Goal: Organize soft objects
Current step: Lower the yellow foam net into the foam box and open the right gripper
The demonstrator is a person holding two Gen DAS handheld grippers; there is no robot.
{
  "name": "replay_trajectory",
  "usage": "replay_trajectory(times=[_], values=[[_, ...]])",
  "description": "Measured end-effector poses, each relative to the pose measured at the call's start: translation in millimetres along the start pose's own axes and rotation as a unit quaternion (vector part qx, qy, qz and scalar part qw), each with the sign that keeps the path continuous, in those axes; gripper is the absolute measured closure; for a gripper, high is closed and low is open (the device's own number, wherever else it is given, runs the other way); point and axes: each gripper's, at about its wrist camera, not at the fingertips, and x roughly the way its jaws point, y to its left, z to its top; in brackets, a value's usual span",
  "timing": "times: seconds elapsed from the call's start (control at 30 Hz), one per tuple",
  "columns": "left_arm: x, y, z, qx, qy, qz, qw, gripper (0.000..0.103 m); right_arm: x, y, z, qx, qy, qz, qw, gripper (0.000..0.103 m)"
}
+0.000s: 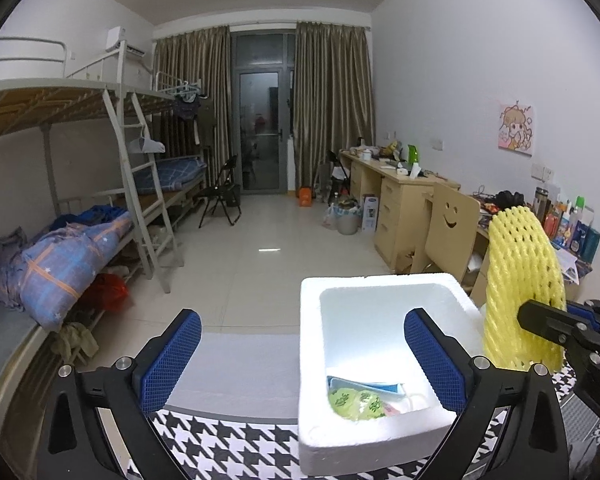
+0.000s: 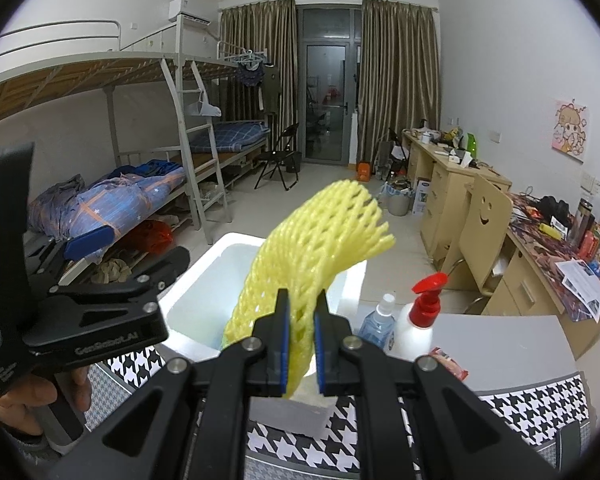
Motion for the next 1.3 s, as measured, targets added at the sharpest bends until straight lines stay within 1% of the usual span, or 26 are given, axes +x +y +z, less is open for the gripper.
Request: replay_trajectory(times=[0.43,0.7,0.8,0.87,0.93,1.0,1.03,1.1,1.17,1.3], values=[[-11.2,19.1,-6.2,-0.011,-0.005,0.007,0.9999,0.001,20.5,11.3,3.2,-0.009,0.017,0.009,1.0,0.09],[-13.5,21.3,-6.0,-0.008,-0.009,0.013,0.9998,0.001,33.6,16.1,4.7,-0.007,0.035,0.017,0.999,0.088],[-14.4,24.7,-6.9,-0.013,-0.01,0.014,0.9998,0.001,41.2,17.3,3.9,-0.005,0.046,0.018,0.999,0.081],[-14.4,26.8,-7.6,-0.016,-0.008,0.013,0.9998,0.001,46.5,18.2,3.6,-0.004,0.053,0.015,0.998,0.08],[-15.5,27.7,-8.8,-0.012,-0.009,0.012,0.9998,0.001,51.7,18.5,2.9,-0.005,0.064,0.017,0.998,0.069],[-14.6,28.6,-8.7,-0.007,-0.01,0.014,0.9998,0.001,53.2,17.1,2.3,0.0,0.07,0.023,0.997,0.055],[-13.5,28.9,-9.1,-0.007,-0.009,0.014,0.9998,0.001,53.6,16.5,1.9,0.002,0.073,0.026,0.997,0.053],[-13.0,27.8,-11.1,-0.01,-0.007,0.01,0.9999,0.001,52.9,16.3,1.2,0.002,0.076,0.024,0.997,0.04],[-11.8,28.9,-12.7,-0.01,-0.004,0.011,0.9999,0.001,50.2,16.1,0.6,0.001,0.073,0.022,0.997,0.037],[-11.4,29.9,-14.7,-0.011,-0.002,0.011,0.9999,0.001,45.2,14.5,1.7,0.006,0.069,0.024,0.997,0.037]])
